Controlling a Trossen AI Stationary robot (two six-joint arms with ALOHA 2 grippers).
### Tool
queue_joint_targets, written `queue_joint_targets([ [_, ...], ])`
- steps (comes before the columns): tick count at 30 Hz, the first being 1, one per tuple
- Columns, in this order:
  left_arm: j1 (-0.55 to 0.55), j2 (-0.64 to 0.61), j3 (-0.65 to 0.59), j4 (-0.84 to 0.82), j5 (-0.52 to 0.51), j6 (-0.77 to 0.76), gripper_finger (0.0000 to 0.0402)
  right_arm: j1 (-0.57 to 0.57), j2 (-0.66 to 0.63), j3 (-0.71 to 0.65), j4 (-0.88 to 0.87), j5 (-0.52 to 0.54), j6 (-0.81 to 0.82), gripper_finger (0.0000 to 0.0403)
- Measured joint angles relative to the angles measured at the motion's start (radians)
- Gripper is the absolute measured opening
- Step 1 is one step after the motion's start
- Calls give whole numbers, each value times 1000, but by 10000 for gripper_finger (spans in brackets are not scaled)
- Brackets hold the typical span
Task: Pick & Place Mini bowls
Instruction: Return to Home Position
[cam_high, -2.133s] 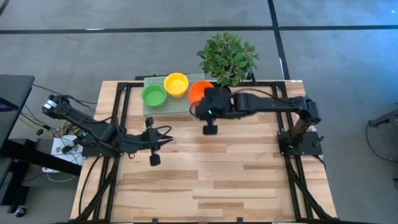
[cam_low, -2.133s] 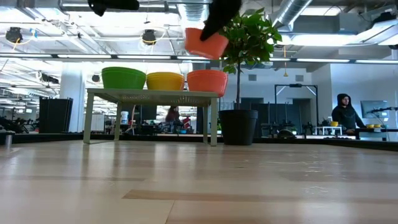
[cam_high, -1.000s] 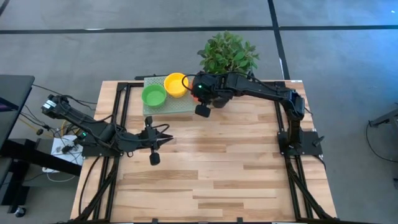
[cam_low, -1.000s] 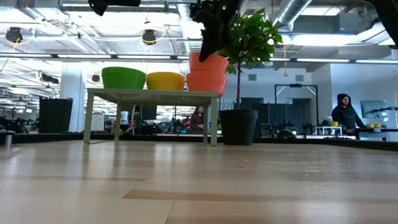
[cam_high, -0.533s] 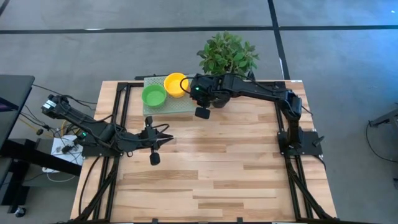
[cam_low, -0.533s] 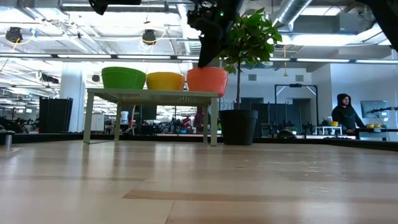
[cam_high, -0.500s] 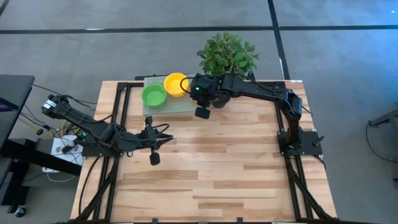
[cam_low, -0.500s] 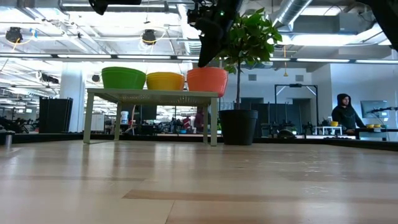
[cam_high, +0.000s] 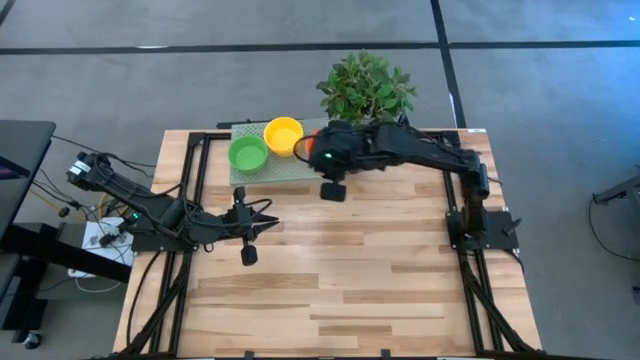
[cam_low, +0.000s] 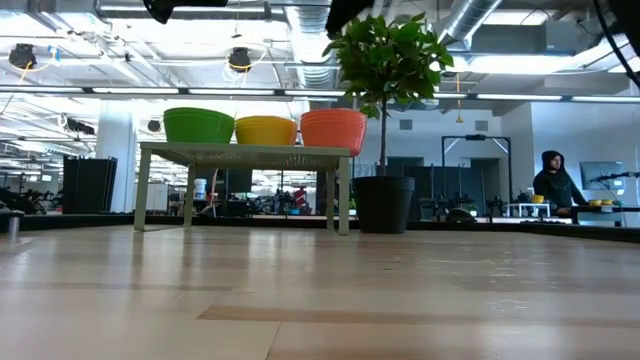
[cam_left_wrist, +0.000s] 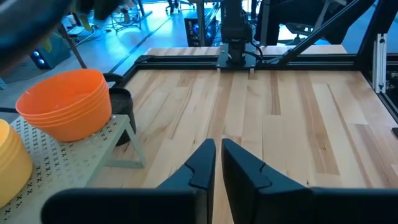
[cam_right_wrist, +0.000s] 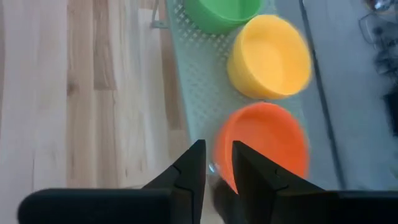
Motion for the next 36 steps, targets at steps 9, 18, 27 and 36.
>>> queue_joint_targets([
  [9, 16, -9, 1, 12, -93, 27, 30, 128, -175, 53, -249, 72, 98, 71],
  [18, -4, -99, -18, -11, -161, -2, 30, 228, -681, -692, 182, 70, 141, 71],
  [27, -12, -463, -247, -108, -173, -166, 30, 277, -1291, -1585, 873, -16, 278, 71],
  [36, -9, -785, -487, 15, -97, -139, 30, 298, -1714, -1984, 1105, -12, 263, 71],
])
